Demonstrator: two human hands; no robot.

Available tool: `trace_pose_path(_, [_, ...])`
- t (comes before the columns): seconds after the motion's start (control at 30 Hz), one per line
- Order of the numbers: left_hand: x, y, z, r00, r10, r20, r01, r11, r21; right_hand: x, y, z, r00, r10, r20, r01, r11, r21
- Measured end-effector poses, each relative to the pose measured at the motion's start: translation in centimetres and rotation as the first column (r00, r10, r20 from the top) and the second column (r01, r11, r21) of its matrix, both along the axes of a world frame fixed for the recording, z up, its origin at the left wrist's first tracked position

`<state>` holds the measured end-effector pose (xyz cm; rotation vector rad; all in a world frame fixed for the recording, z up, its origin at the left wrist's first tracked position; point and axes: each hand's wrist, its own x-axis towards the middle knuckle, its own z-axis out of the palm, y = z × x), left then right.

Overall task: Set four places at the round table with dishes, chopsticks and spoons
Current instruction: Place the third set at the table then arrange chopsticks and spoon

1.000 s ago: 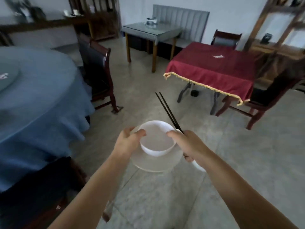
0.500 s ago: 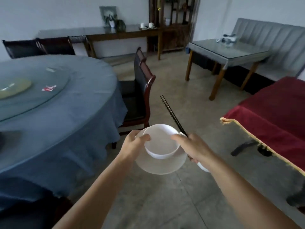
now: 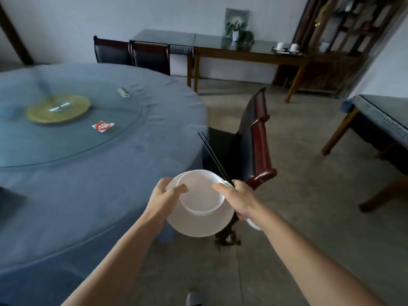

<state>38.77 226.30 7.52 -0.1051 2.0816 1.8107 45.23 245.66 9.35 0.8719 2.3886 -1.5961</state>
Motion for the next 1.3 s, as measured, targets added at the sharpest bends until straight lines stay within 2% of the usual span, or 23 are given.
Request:
trace_pose_path(0.2, [-15.6,7.7,-0.6,0.994,0.083,0.075,-0.084,0.996,0.009,-17.0,8.0,-0.7,0.999,0.038,0.032,-0.039,0.999,0.032])
trace_pose_path(0.4, [-26.8,10.2,-2.1,0.972,0.205,0.112,-0.202,0.979,-0.039,-31.0,10.7,-2.0,0.972,0.204,0.12,-0.214,0.974,0.077])
trace_pose_path(0.67, [-39.2,12.3,-7.7,0.905,0.385,0.181,-0.365,0.921,-0.137,-47.9,12.9,-7.6,0.901,0.386,0.199,-0.411,0.906,0.1])
trace_pose_path(1.0, [-49.2,13.5,-13.2,0.824,0.482,0.296,-0.427,0.874,-0.233,-61.9,12.7,-14.1,0.837,0.478,0.265,-0.526,0.837,0.149])
trace_pose_path(1.3, [-51.9,14.4,-17.7,0.799,0.509,0.319,-0.445,0.858,-0.255,-67.2,12.7,-19.4,0.785,0.537,0.308,-0.606,0.768,0.205])
